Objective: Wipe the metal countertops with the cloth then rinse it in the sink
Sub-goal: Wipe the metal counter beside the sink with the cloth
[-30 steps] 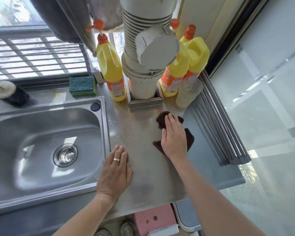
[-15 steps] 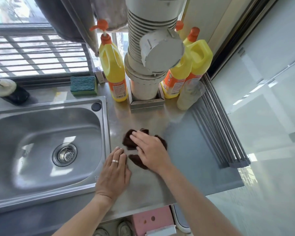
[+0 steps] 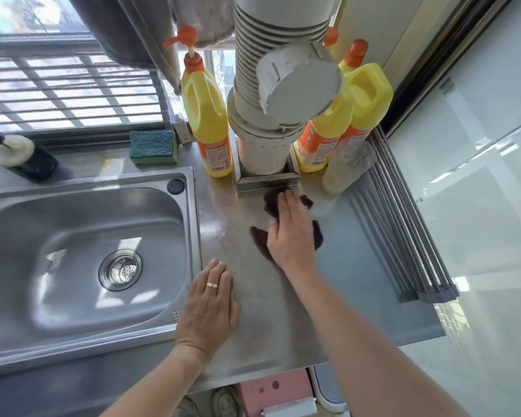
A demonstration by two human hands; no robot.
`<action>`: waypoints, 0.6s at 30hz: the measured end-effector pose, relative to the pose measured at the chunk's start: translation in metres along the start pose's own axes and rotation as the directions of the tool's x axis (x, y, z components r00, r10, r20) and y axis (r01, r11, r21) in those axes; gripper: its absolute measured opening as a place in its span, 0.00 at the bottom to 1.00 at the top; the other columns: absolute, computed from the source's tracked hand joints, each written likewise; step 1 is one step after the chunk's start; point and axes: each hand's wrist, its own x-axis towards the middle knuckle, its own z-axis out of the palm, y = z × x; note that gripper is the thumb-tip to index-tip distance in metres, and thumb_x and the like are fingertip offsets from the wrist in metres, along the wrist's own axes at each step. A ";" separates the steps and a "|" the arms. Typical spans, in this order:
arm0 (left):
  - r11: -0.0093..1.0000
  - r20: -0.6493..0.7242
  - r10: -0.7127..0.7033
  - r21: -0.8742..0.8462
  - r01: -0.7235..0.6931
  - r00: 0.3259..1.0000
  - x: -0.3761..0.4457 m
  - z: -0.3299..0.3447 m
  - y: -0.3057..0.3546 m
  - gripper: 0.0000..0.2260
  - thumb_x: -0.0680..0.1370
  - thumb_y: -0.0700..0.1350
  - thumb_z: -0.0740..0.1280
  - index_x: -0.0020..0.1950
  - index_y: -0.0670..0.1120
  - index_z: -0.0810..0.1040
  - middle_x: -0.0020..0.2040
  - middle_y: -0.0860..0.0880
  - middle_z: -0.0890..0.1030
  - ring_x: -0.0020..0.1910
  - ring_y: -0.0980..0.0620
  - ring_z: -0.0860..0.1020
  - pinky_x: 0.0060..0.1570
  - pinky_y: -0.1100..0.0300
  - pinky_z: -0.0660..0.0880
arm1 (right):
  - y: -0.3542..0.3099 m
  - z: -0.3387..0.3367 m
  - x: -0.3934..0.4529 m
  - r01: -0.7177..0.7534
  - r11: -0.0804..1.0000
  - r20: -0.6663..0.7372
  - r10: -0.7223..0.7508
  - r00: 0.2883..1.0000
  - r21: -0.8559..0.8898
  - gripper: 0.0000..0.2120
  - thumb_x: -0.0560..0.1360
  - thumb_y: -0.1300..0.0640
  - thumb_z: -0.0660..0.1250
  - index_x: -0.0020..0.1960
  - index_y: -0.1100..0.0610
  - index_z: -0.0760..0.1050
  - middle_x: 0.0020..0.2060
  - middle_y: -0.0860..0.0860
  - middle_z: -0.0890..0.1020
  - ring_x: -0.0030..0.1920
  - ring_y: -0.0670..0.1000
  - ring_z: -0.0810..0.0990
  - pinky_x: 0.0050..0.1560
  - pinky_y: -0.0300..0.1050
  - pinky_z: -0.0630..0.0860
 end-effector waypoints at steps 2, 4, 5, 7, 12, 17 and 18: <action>1.000 -0.018 -0.003 -0.020 0.003 1.000 0.001 -0.001 0.001 0.15 0.78 0.45 0.59 0.59 0.40 0.77 0.63 0.41 0.77 0.69 0.39 0.74 0.70 0.45 0.70 | -0.020 0.011 -0.001 0.101 0.994 0.031 -0.102 0.994 0.042 0.26 0.80 0.54 0.57 0.77 0.59 0.68 0.77 0.55 0.70 0.78 0.55 0.65 0.80 0.53 0.59; 0.999 -0.052 -0.016 -0.041 0.014 0.999 0.000 -0.003 0.003 0.13 0.77 0.44 0.59 0.56 0.39 0.76 0.61 0.40 0.76 0.65 0.37 0.75 0.67 0.44 0.72 | -0.037 0.019 -0.006 0.214 0.970 0.087 -0.225 0.970 0.115 0.25 0.80 0.56 0.58 0.77 0.57 0.69 0.76 0.52 0.70 0.78 0.53 0.66 0.80 0.53 0.59; 0.999 -0.082 -0.020 -0.042 0.016 0.996 -0.001 -0.004 0.005 0.11 0.76 0.43 0.59 0.54 0.39 0.75 0.60 0.39 0.75 0.62 0.37 0.75 0.65 0.44 0.73 | -0.042 0.021 -0.010 0.260 0.953 0.113 -0.279 0.954 0.155 0.25 0.79 0.57 0.59 0.76 0.56 0.69 0.76 0.51 0.71 0.78 0.51 0.65 0.79 0.53 0.60; 0.999 -0.142 -0.017 -0.037 0.012 0.990 -0.003 -0.005 0.005 0.08 0.75 0.42 0.60 0.52 0.41 0.70 0.58 0.38 0.73 0.57 0.37 0.73 0.62 0.44 0.74 | -0.046 0.020 -0.020 0.318 0.922 0.138 -0.352 0.926 0.220 0.24 0.79 0.59 0.61 0.75 0.55 0.72 0.75 0.49 0.73 0.77 0.49 0.66 0.78 0.54 0.61; 0.999 -0.146 -0.016 -0.040 0.010 0.989 -0.006 -0.003 0.003 0.09 0.74 0.41 0.58 0.52 0.42 0.66 0.57 0.39 0.70 0.54 0.38 0.71 0.62 0.44 0.72 | -0.026 -0.002 -0.094 0.415 0.864 0.196 -0.476 0.857 0.284 0.24 0.79 0.60 0.62 0.75 0.53 0.71 0.75 0.48 0.72 0.78 0.48 0.64 0.79 0.52 0.60; 1.000 -0.118 0.009 -0.021 -0.012 0.993 -0.003 -0.010 0.005 0.07 0.74 0.42 0.58 0.49 0.41 0.70 0.53 0.41 0.70 0.51 0.39 0.71 0.54 0.46 0.71 | 0.062 -0.048 -0.141 0.332 0.929 0.098 -0.351 0.931 0.165 0.24 0.80 0.62 0.63 0.75 0.53 0.71 0.76 0.47 0.71 0.78 0.47 0.65 0.77 0.52 0.64; 1.000 -0.113 0.011 -0.020 -0.013 0.994 -0.002 -0.011 0.005 0.07 0.74 0.42 0.58 0.49 0.41 0.70 0.53 0.41 0.71 0.51 0.39 0.71 0.53 0.46 0.71 | 0.084 -0.058 -0.138 0.251 0.960 0.066 -0.260 0.963 0.122 0.23 0.81 0.61 0.62 0.76 0.53 0.71 0.76 0.48 0.71 0.78 0.48 0.66 0.77 0.53 0.65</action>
